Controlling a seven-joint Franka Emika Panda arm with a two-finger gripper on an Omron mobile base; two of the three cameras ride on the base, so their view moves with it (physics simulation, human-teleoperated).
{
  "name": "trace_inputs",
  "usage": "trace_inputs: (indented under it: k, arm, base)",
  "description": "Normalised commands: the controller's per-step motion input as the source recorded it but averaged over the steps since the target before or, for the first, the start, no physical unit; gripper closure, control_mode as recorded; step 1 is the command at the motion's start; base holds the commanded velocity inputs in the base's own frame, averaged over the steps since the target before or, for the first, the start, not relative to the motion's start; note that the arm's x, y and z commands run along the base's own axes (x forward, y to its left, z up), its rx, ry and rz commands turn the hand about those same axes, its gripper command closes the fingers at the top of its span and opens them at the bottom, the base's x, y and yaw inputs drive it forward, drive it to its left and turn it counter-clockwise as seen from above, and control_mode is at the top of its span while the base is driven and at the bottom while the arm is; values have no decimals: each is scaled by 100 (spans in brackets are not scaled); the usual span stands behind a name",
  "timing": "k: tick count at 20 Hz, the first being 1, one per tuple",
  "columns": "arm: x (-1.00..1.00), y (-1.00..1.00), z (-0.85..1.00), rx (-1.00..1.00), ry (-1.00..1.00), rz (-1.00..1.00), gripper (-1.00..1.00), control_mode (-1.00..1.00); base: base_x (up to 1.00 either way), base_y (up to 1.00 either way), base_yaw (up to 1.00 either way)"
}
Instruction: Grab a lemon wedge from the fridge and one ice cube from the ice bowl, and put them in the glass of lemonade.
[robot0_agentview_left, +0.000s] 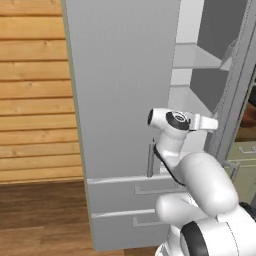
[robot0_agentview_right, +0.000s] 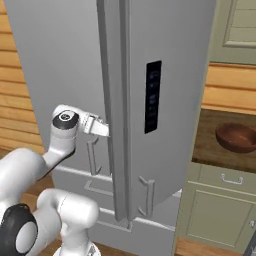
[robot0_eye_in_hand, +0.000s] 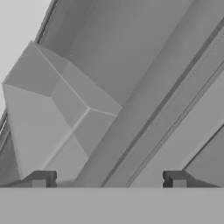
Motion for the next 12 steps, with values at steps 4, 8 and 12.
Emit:
trace_inputs:
  k: [4, 8, 12]
  arm:
    - [-86, -100, -8, 0, 0, -13, -100, -100]
    - [-59, -100, -1, 4, 0, -8, -100, -100]
    - [-96, 2, 29, 13, 0, 18, -100, -100]
  base:
    - [0, 0, 0]
    - [0, 0, 0]
    - [0, 0, 0]
